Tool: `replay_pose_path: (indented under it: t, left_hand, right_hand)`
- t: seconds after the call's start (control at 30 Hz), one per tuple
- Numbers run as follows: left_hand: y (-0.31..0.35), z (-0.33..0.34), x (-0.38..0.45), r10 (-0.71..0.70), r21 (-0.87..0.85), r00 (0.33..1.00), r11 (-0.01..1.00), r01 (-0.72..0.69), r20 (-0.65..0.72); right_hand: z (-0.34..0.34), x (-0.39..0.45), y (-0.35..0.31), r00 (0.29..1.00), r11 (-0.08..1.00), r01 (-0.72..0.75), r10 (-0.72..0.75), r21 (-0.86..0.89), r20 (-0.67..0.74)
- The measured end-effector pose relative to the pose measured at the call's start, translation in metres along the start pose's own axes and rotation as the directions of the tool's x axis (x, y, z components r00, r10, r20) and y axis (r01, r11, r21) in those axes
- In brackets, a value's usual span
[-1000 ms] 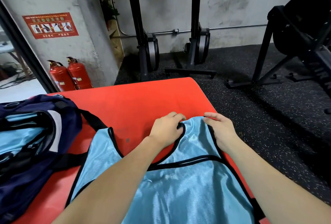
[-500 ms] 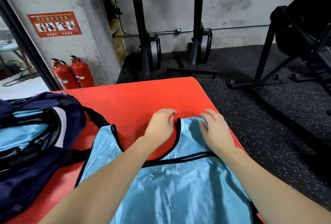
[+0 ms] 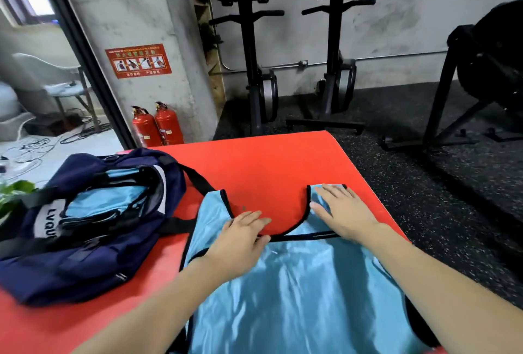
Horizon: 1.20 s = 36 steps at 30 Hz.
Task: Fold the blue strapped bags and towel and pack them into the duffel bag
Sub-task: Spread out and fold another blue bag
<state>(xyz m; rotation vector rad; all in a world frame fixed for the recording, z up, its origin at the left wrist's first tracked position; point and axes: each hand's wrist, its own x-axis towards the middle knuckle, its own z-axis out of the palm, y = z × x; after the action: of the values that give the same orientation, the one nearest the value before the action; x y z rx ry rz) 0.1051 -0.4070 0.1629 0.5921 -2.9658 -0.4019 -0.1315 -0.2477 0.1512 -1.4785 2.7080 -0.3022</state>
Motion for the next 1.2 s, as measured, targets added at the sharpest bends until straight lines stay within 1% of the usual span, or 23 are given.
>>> replay_pose_path:
  t: [0.1,0.17,0.23,0.3,0.37,0.43,0.5,0.57,0.63,0.7,0.77,0.87,0.93,0.97,1.0,1.03,1.1,1.13,1.17,1.2]
  left_hand:
    - [-0.024,-0.014,-0.032,-0.060,-0.082,0.998,0.995,0.057,-0.029]
    - [-0.040,-0.017,-0.046,-0.116,-0.095,0.993,0.989,0.113,-0.021]
    - [-0.054,-0.020,-0.057,-0.189,-0.118,0.982,0.975,0.190,0.019]
    - [-0.063,-0.025,-0.065,-0.233,-0.191,0.969,0.951,0.244,0.078]
    - [-0.070,-0.032,-0.070,-0.240,-0.257,0.964,0.931,0.261,0.112]
    - [-0.076,-0.036,-0.073,-0.254,-0.286,0.960,0.917,0.277,0.114]
    - [-0.080,-0.037,-0.073,-0.285,-0.301,0.952,0.904,0.304,0.107]
    - [-0.081,-0.038,-0.073,-0.309,-0.306,0.943,0.892,0.332,0.123]
    - [-0.081,-0.038,-0.072,-0.336,-0.348,0.934,0.867,0.357,0.122]
    - [-0.082,-0.041,-0.073,-0.346,-0.439,0.932,0.824,0.358,0.109]
    - [-0.085,-0.049,-0.073,-0.341,-0.563,0.935,0.755,0.336,0.100]
    - [-0.084,-0.072,-0.069,-0.301,-0.733,0.947,0.618,0.285,0.114]
    - [-0.083,-0.085,-0.062,-0.305,-0.769,0.949,0.587,0.251,0.077]
    - [-0.082,-0.090,-0.056,-0.323,-0.775,0.945,0.587,0.234,0.041]
    - [-0.082,-0.093,-0.049,-0.352,-0.776,0.936,0.593,0.212,-0.013]
    - [-0.084,-0.093,-0.040,-0.390,-0.774,0.917,0.606,0.185,-0.085]
    - [-0.089,-0.083,-0.023,-0.486,-0.772,0.852,0.611,0.175,-0.192]
    - [-0.093,-0.074,-0.018,-0.516,-0.762,0.834,0.616,0.201,-0.197]
    - [-0.096,-0.064,-0.014,-0.523,-0.736,0.835,0.632,0.244,-0.172]
    - [-0.100,-0.053,-0.010,-0.524,-0.705,0.844,0.641,0.302,-0.115]
  right_hand:
    - [-0.013,-0.026,-0.004,0.997,0.991,0.071,-0.075,0.115,0.029]
    - [-0.016,-0.042,-0.002,0.994,0.990,0.073,-0.082,0.119,0.072]
    - [-0.017,-0.057,0.003,0.993,0.999,0.013,-0.018,0.043,0.113]
    - [-0.018,-0.068,0.009,0.990,0.998,-0.054,0.056,-0.021,0.131]
    - [-0.016,-0.076,0.016,0.989,0.994,-0.107,0.108,-0.010,0.105]
    - [-0.014,-0.081,0.022,0.986,0.980,-0.157,0.147,0.125,0.083]
    - [-0.014,-0.086,0.026,0.980,0.940,-0.197,0.185,0.279,0.070]
    - [-0.015,-0.090,0.028,0.971,0.911,-0.236,0.235,0.338,0.044]
    - [-0.017,-0.090,0.032,0.959,0.884,-0.266,0.285,0.385,0.008]
    - [-0.020,-0.090,0.035,0.951,0.809,-0.270,0.308,0.522,0.015]
    - [-0.028,-0.090,0.036,0.954,0.695,-0.258,0.292,0.672,0.065]
    - [-0.054,-0.088,0.036,0.970,0.568,-0.207,0.222,0.796,0.094]
    - [-0.068,-0.080,0.037,0.973,0.478,-0.194,0.201,0.856,0.108]
    - [-0.071,-0.073,0.036,0.973,0.471,-0.188,0.209,0.862,0.098]
    - [-0.070,-0.065,0.035,0.971,0.489,-0.175,0.232,0.855,0.066]
    - [-0.065,-0.054,0.034,0.963,0.526,-0.155,0.269,0.836,0.009]
    - [-0.046,-0.035,0.034,0.925,0.609,-0.132,0.358,0.782,-0.123]
    - [-0.034,-0.027,0.036,0.906,0.636,-0.153,0.396,0.756,-0.149]
    - [-0.022,-0.022,0.037,0.897,0.656,-0.198,0.421,0.729,-0.135]
    - [-0.011,-0.019,0.039,0.899,0.685,-0.253,0.428,0.683,-0.095]
